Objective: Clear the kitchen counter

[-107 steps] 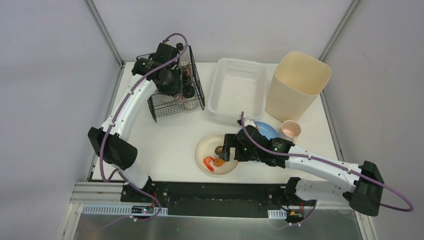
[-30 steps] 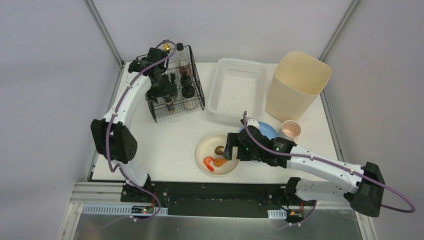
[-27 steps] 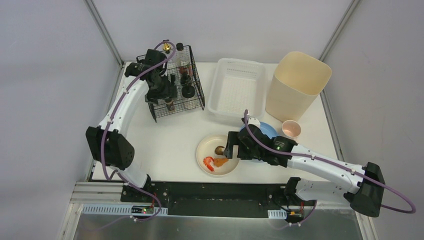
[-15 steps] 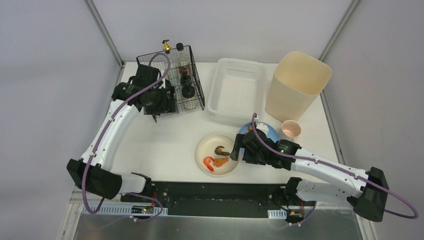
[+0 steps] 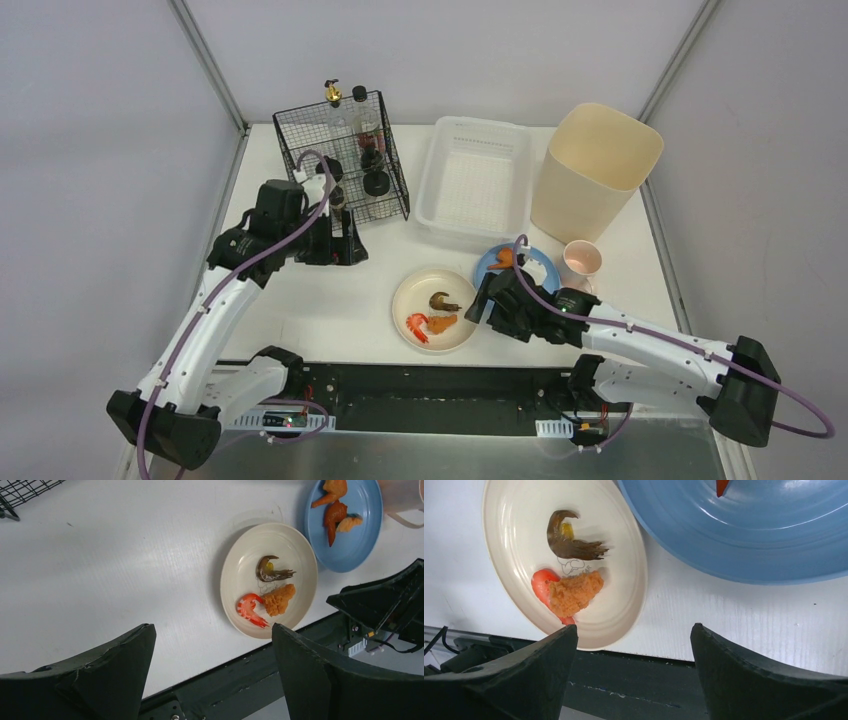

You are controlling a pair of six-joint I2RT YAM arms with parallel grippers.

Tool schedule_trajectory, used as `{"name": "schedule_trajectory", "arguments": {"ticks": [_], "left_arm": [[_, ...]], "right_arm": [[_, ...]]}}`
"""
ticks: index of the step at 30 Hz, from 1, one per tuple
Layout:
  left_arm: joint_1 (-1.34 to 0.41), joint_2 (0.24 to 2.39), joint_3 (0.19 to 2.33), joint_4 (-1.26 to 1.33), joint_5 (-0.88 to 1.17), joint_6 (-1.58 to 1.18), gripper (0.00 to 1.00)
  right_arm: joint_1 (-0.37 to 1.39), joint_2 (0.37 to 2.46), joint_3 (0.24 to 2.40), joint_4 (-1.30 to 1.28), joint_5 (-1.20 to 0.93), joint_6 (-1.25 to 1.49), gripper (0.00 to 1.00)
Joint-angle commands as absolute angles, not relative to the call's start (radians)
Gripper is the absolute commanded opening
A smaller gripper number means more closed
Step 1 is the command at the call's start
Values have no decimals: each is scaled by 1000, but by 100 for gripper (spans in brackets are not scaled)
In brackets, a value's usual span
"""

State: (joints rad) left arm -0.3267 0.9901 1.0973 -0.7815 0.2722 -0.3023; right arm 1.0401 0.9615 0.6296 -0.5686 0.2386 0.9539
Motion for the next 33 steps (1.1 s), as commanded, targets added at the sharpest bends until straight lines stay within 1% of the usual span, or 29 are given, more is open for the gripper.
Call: {"name": "schedule_trajectory", "arguments": {"ticks": [1,8,13,15,26,30,33], "left_arm": [[-332,902,1018,-654,361,-298,90],[-331,808,926,-588,383,-281,93],[-331,737,856,-524,401,-297,95],[-331,720,847,-523,403,-294,99],[-331,710,833,-524,401,-291,99],[-332,708,831,-523,400,-291,99],[-332,705,831,-523,392,-291,99]], "right_arm": [[1036,1001,598,-498,274,1042,85],[1036,1072,598,-450,287,1092,77],[1037,1119,583,-389,275,1113,66],[1036,1138,578,-362,270,1119,62],[1047,1198,530,-254,259,1158,43],[1048,1212,522,-241,257,1164,38],[1051,1218,519,-234,256,1164,32]]}}
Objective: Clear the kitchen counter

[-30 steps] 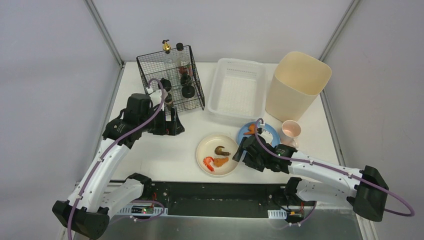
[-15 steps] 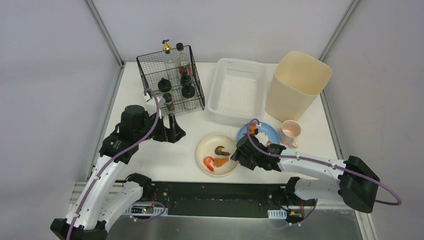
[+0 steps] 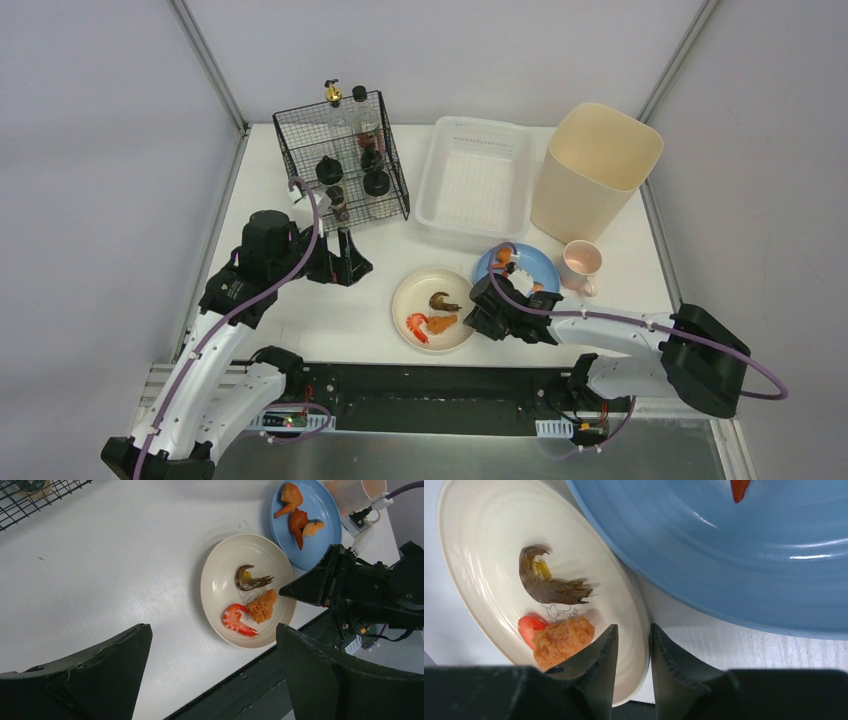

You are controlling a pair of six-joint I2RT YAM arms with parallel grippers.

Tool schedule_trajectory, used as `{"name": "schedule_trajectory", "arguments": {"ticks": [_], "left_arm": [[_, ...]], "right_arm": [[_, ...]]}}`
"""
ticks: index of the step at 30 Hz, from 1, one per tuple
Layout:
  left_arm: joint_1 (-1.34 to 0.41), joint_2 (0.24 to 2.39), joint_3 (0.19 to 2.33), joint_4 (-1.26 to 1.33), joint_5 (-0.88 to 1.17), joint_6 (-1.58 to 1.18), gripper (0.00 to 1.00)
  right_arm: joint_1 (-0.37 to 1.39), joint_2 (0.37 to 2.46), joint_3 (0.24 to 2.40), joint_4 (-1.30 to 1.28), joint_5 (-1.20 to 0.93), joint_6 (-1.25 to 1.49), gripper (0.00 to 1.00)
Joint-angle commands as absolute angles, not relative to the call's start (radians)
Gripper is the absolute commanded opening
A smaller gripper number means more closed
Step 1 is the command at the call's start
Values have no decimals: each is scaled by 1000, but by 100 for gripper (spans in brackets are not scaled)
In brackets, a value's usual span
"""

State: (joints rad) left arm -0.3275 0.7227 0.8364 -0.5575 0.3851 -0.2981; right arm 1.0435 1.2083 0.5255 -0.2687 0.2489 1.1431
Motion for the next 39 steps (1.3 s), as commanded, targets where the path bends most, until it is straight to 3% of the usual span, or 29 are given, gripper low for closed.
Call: {"name": "schedule_trajectory", "arguments": {"ticks": [1,5,8,25,39], "left_arm": [[-332,704,829,-523,391,-291,99],[-332,705,830,-523,387,-291,99],[-331,707,829,-523,384,-291,99],[-332,677,833,-536,287,-292,99],[-331,600,845,-593,-9,-299,99]], "right_arm": [[1052,1219,516,-232,256,1166,29],[1053,1217,511,-230,253,1168,17],[1052,1213,508,-231,254,1169,0],[1070,1106,697,-399,247,1057,0],[996,1120,997,-632,233,940,0]]}}
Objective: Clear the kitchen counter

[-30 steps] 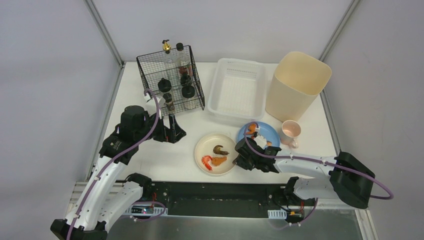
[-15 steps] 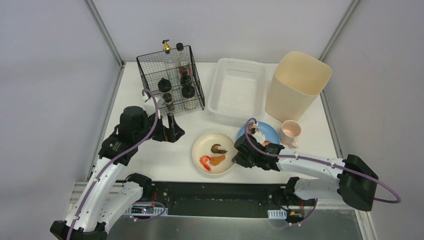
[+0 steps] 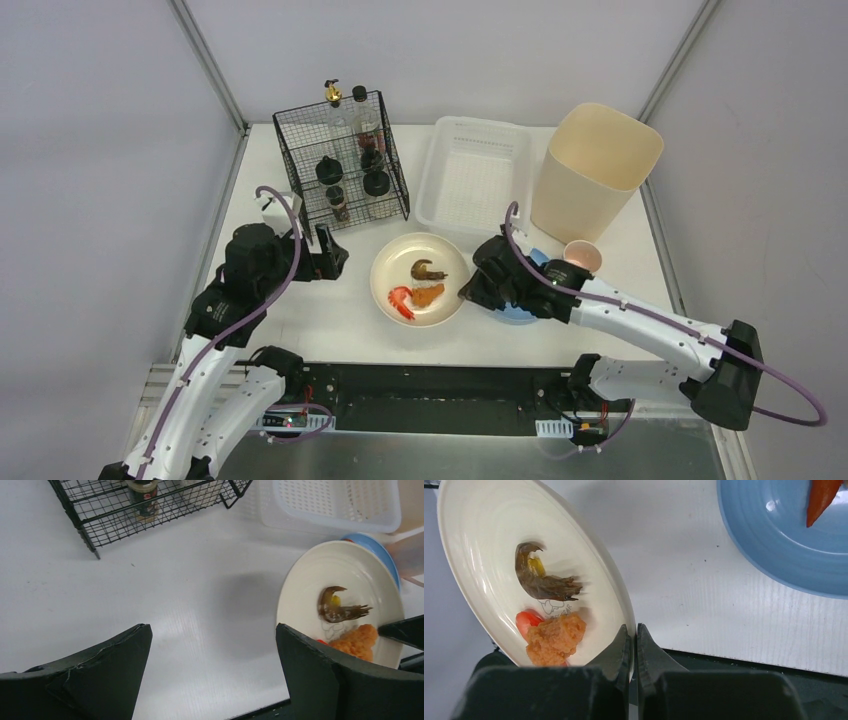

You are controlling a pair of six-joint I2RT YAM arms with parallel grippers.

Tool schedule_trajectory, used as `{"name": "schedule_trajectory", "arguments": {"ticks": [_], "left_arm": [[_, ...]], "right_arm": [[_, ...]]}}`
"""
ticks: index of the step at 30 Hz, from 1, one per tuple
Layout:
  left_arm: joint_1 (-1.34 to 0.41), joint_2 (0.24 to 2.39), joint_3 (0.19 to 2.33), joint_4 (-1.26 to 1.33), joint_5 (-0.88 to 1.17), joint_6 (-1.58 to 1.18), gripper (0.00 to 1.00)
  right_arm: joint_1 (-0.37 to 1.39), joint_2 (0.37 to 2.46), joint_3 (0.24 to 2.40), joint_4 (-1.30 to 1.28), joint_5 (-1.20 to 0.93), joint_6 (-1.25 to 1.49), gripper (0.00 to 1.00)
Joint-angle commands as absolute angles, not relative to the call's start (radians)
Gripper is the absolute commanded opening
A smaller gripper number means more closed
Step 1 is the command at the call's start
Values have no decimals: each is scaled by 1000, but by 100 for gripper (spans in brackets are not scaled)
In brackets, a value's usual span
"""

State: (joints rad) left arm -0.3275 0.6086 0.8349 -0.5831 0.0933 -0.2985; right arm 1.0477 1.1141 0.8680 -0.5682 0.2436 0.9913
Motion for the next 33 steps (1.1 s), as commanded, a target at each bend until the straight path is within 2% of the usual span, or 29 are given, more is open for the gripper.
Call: {"name": "schedule_trajectory", "arguments": {"ticks": [1,16,33], "left_arm": [[-330,598,846,-595,-18,-299,99],[-330,586,843,-600,-24,-297,99],[-330,589,842,-602,-19,-296,99]], "right_arm": [[975,1124,1031,-643,218,922,0],[562,1298,1512,-870,92,652,0],[110,1423,1869,-995,-66,599,0]]}}
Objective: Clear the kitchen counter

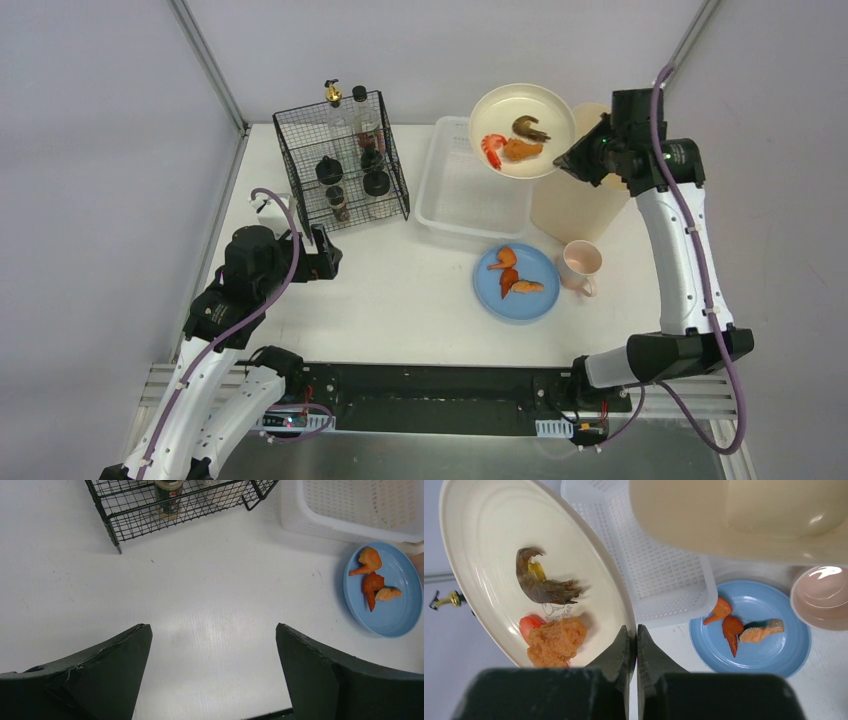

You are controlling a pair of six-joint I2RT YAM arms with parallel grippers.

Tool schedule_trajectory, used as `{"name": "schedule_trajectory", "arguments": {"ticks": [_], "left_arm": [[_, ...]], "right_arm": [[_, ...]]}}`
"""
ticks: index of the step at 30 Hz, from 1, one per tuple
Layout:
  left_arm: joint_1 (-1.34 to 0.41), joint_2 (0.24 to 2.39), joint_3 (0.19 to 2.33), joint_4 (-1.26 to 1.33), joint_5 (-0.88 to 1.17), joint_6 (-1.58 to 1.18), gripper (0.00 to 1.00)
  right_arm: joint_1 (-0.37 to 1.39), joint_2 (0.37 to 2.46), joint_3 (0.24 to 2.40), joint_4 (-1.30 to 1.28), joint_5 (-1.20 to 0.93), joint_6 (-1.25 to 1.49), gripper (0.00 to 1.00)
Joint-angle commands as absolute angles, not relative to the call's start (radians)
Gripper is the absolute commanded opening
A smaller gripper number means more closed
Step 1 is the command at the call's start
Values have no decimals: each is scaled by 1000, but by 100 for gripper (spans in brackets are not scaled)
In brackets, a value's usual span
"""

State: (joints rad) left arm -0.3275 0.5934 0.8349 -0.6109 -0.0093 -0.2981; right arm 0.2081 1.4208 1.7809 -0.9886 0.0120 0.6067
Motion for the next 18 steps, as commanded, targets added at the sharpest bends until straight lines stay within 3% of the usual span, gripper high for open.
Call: {"name": "schedule_trajectory", "arguments": {"ticks": [1,18], "left_arm": [[-330,588,841,-602,-19,-296,99],[-331,592,841,-604,-18,-296,99]], "right_arm": [[80,1426,1880,-997,-75,598,0],[-307,1522,1967,-1007,-86,587,0]]}}
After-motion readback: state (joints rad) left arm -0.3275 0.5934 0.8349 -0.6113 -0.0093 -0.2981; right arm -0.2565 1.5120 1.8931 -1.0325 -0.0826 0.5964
